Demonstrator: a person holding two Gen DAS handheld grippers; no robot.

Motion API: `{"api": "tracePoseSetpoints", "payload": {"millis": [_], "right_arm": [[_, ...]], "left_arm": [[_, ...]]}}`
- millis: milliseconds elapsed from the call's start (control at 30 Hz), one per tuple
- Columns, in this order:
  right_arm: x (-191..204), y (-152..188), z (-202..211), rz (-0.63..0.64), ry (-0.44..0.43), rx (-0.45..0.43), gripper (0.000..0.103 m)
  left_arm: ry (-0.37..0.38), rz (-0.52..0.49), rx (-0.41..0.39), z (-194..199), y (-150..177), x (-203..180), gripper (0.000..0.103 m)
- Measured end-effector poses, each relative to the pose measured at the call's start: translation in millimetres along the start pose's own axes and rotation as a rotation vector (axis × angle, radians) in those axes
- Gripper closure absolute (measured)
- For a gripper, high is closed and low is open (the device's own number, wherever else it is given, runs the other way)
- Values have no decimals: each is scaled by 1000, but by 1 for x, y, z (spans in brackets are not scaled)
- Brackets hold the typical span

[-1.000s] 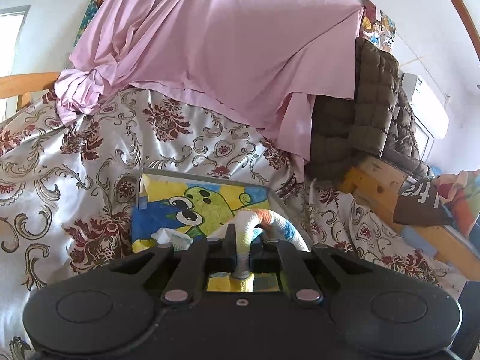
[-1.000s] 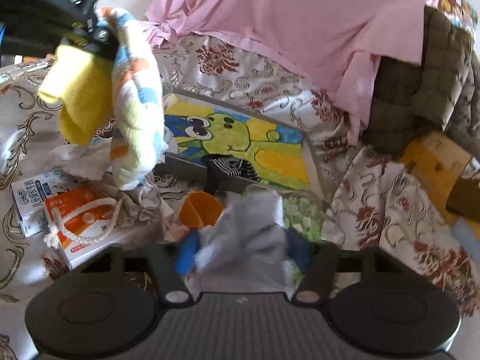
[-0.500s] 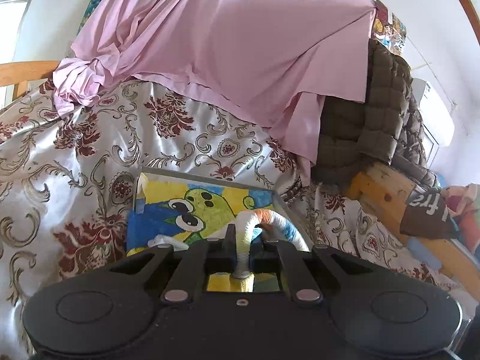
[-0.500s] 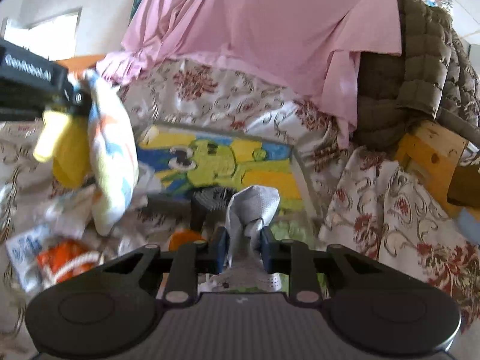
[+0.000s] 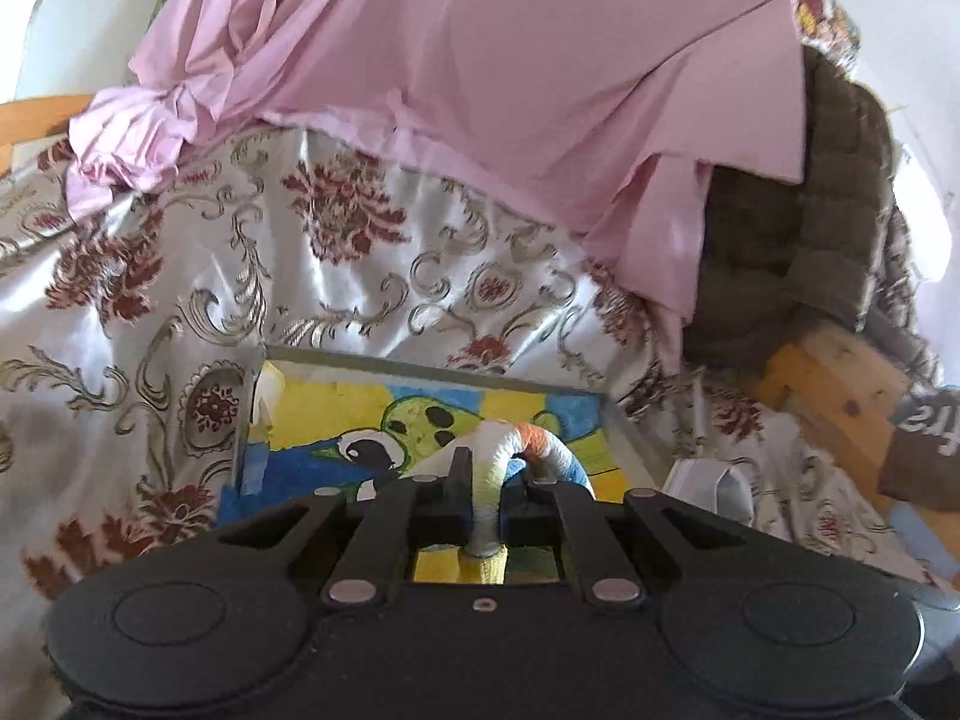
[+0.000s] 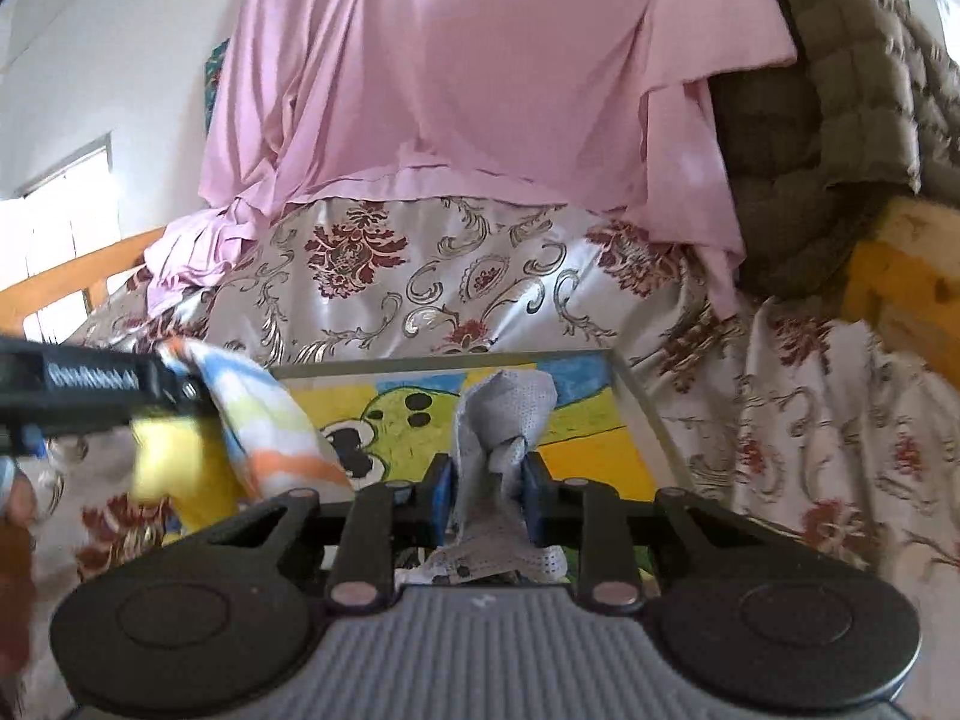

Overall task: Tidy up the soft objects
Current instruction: 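Carry the held sock and mask over the glass tray with both tools, then lower the sock and mask onto the tray and open both tools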

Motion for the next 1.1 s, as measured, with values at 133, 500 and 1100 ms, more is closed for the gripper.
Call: {"api": "tracePoseSetpoints", "payload": {"millis": [133,500,1100], "right_arm": [[-5,-3,-30,-39,16,58,70],[-20,6,-54,-141,31,137,46],[-61,-20,12,-280,49,69,4]], "left_arm": [[-12,15,84,-33,5,9,96],[-86,18,191,-64,17,15,85],[-125,-29,55,10,-13,-11,16]]}}
Point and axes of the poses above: each gripper's, at about its wrist camera, not at the fingertips, and z roughly against the way its jaws point, x to its left, y to its underside, the point moved 9 cm from there along -z, roughly the way its jaws point, and after that the axes turned 7 degrees about y, right-handed, at the moved point
